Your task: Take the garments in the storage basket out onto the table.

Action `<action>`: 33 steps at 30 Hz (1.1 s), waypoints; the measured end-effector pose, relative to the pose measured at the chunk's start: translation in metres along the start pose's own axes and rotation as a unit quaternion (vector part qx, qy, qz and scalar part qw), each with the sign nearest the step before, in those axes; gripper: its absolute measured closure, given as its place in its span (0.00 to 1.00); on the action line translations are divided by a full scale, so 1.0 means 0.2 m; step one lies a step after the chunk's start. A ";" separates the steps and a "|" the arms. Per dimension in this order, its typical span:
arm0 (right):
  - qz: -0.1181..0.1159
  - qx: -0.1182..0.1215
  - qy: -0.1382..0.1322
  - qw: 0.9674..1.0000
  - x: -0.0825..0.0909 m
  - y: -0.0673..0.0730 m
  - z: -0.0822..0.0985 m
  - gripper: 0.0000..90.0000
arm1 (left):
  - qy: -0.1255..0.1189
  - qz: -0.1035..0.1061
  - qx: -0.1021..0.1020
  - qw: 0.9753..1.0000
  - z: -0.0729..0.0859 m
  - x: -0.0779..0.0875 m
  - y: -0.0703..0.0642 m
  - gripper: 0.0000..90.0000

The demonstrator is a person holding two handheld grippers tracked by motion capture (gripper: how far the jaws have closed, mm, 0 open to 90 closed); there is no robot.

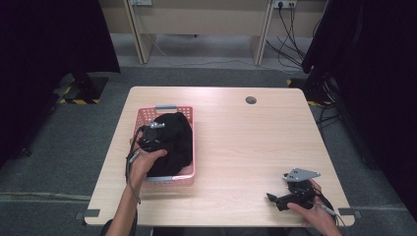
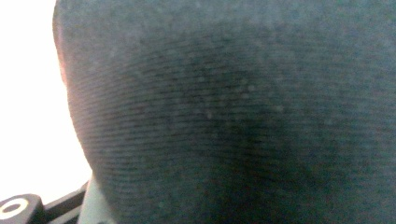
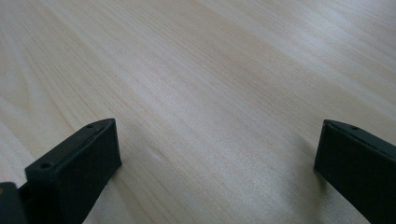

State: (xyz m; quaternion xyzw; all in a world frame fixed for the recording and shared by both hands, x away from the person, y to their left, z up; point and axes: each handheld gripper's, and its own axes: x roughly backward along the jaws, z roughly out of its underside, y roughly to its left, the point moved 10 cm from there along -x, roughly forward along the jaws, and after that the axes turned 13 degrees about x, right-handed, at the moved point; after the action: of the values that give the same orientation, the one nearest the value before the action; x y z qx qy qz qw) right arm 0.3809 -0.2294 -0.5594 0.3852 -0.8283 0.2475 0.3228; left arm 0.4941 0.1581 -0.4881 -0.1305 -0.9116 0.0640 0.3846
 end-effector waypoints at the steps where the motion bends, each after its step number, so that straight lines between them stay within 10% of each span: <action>1: 0.000 0.000 0.000 1.000 0.00 0.00 0.00 0.01 | -0.005 0.002 0.000 1.000 -0.01 0.02 -0.01 0.47; 33: 0.000 0.000 0.000 1.000 0.00 0.00 0.00 0.01 | -0.090 0.021 -0.021 0.995 -0.20 0.34 -0.09 0.46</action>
State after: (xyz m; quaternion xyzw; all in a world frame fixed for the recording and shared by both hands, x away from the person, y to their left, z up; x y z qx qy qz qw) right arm 0.3809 -0.2294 -0.5594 0.3852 -0.8284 0.2476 0.3227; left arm 0.4729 0.1609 -0.4099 -0.1516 -0.9407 0.0645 0.2964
